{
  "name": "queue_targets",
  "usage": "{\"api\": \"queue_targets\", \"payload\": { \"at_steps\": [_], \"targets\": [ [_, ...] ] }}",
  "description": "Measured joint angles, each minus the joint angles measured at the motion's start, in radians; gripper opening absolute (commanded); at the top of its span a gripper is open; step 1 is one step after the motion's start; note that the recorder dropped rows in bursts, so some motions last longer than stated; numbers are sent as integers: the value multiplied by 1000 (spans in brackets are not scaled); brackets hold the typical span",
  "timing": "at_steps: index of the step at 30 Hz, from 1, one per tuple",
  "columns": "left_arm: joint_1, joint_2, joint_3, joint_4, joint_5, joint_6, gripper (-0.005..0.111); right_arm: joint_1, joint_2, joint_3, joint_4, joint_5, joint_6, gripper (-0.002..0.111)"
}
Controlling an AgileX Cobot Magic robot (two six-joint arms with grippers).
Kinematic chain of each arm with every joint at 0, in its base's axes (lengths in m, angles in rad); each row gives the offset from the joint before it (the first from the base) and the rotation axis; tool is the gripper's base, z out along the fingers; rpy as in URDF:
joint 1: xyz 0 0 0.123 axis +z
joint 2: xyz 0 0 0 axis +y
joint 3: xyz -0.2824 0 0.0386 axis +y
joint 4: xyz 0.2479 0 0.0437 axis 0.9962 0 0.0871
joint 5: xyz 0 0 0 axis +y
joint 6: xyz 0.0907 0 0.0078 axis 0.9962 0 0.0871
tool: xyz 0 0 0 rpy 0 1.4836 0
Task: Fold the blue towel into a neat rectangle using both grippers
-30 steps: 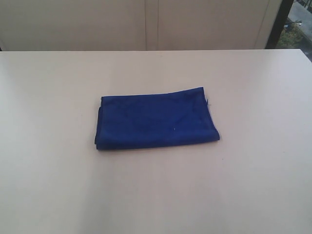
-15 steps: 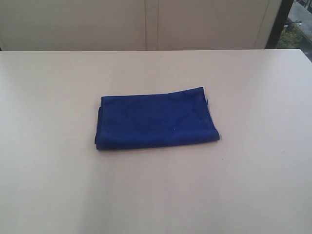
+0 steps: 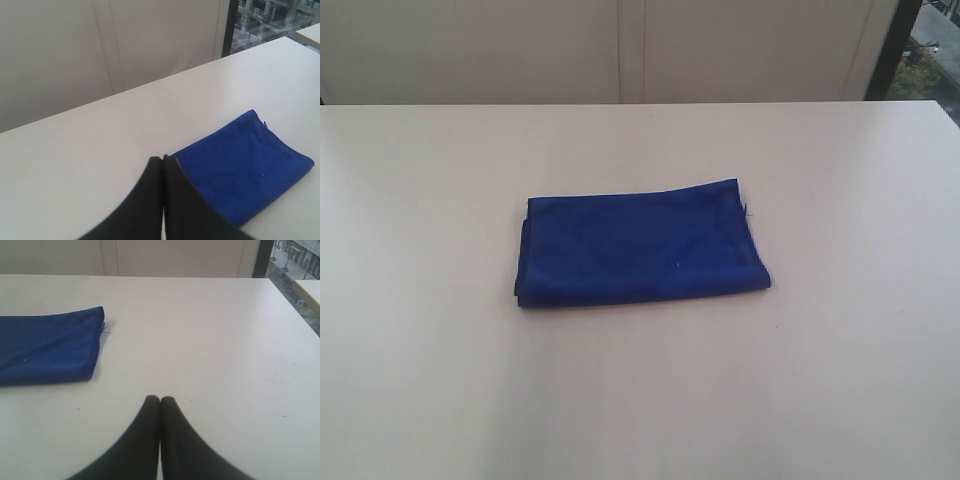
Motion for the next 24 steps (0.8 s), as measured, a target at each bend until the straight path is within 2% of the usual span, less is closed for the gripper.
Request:
{"api": "queue_targets", "payload": {
  "at_steps": [21, 24],
  "targets": [
    [0, 0, 0, 0, 0, 8, 0, 0, 0, 0, 0, 0, 0, 0],
    [18, -6, 2, 0, 7, 15, 0, 0, 0, 0, 0, 0, 0, 0]
  ]
}}
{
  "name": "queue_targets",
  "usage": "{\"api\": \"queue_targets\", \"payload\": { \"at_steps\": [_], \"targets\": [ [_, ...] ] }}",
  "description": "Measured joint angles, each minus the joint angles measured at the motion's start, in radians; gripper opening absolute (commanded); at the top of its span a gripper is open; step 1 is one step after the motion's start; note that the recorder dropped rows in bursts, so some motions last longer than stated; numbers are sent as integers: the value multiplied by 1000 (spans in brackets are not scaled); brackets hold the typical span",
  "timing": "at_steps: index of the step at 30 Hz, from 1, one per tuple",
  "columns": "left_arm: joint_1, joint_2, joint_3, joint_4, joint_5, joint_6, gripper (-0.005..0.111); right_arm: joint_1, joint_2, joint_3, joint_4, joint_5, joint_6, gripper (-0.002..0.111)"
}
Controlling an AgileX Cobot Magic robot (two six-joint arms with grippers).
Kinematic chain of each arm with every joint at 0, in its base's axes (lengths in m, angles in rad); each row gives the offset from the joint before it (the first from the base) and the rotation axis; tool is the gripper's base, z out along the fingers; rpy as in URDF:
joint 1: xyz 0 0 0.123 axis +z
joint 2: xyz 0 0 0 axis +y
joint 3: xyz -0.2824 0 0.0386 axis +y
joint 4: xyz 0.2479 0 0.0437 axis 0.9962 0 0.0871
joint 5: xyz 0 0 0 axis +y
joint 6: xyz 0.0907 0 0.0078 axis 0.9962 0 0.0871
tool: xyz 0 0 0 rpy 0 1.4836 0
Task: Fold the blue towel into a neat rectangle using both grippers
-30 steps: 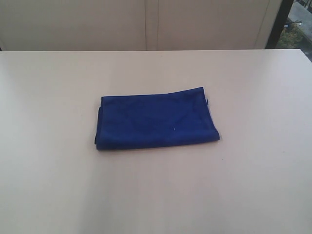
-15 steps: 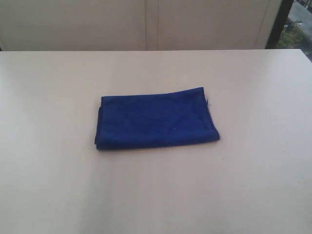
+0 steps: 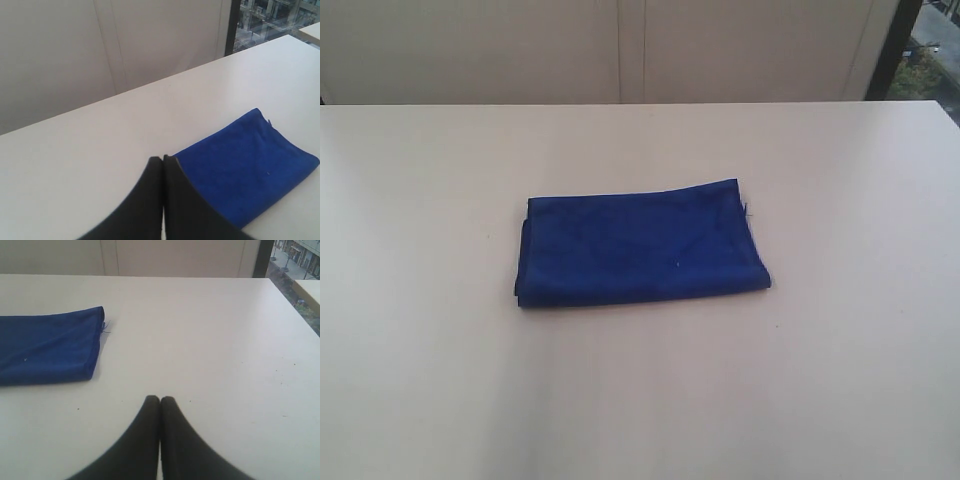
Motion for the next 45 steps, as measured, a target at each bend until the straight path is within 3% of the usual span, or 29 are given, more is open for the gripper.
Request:
{"api": "queue_targets", "payload": {
  "at_steps": [10, 19, 32, 45],
  "targets": [
    [167, -184, 156, 11, 54, 3, 0, 0, 0, 0, 0, 2, 0, 0],
    [269, -351, 335, 22, 64, 3, 0, 0, 0, 0, 0, 6, 0, 0],
    [272, -582, 484, 131, 97, 7, 0, 0, 0, 0, 0, 6, 0, 0],
    [272, -614, 530, 172, 121, 10, 0, 0, 0, 0, 0, 6, 0, 0]
  ]
}}
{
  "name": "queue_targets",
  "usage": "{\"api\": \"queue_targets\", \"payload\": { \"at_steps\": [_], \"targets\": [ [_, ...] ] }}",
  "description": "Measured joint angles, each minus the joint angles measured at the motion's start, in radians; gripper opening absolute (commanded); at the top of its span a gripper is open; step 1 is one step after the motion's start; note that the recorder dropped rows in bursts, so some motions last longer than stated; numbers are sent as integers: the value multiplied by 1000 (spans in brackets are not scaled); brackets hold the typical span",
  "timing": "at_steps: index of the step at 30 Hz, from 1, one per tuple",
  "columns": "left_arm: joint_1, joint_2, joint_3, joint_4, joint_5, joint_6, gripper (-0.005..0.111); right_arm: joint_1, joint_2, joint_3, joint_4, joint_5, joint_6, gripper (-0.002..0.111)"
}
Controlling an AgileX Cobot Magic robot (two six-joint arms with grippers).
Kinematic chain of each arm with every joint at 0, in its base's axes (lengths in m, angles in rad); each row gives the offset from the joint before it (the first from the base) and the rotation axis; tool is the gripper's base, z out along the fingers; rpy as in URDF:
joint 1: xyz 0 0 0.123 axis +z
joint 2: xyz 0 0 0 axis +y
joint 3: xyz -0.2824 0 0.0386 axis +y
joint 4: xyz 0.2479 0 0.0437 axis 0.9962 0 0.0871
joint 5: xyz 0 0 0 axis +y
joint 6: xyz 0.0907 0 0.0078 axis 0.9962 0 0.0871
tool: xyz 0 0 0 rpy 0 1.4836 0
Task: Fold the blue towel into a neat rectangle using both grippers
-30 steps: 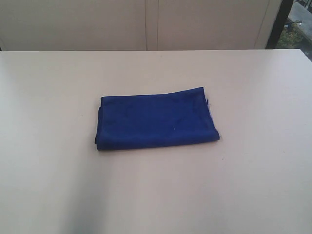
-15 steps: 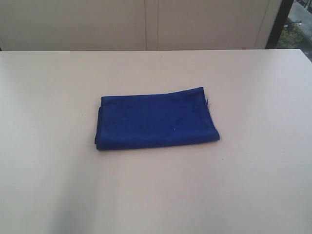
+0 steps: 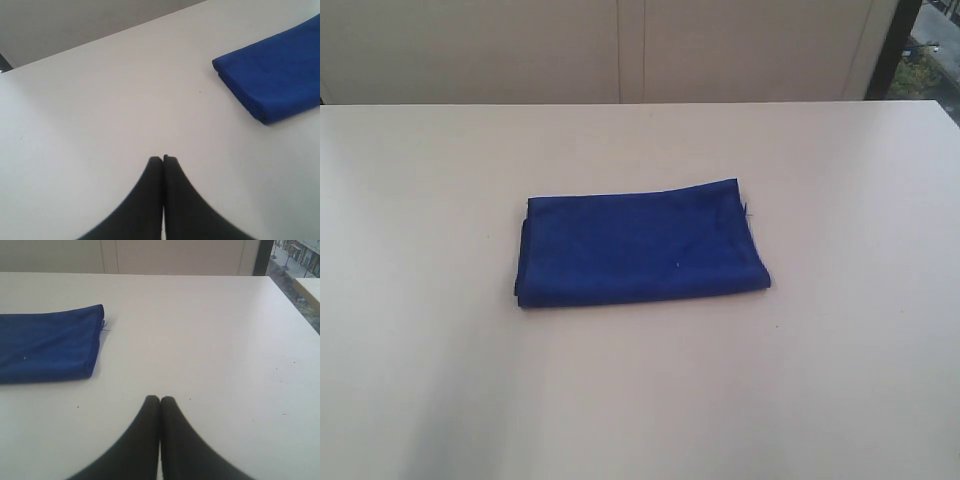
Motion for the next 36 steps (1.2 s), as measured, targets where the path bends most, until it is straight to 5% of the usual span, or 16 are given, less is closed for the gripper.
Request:
{"api": "queue_targets", "payload": {
  "at_steps": [11, 23, 36],
  "targets": [
    [0, 0, 67, 27, -11, -25, 0, 0, 0, 0, 0, 0, 0, 0],
    [0, 0, 78, 343, -29, -455, 0, 0, 0, 0, 0, 0, 0, 0],
    [0, -78, 103, 365, -27, -489, 0, 0, 0, 0, -2, 0, 0, 0]
  ]
}}
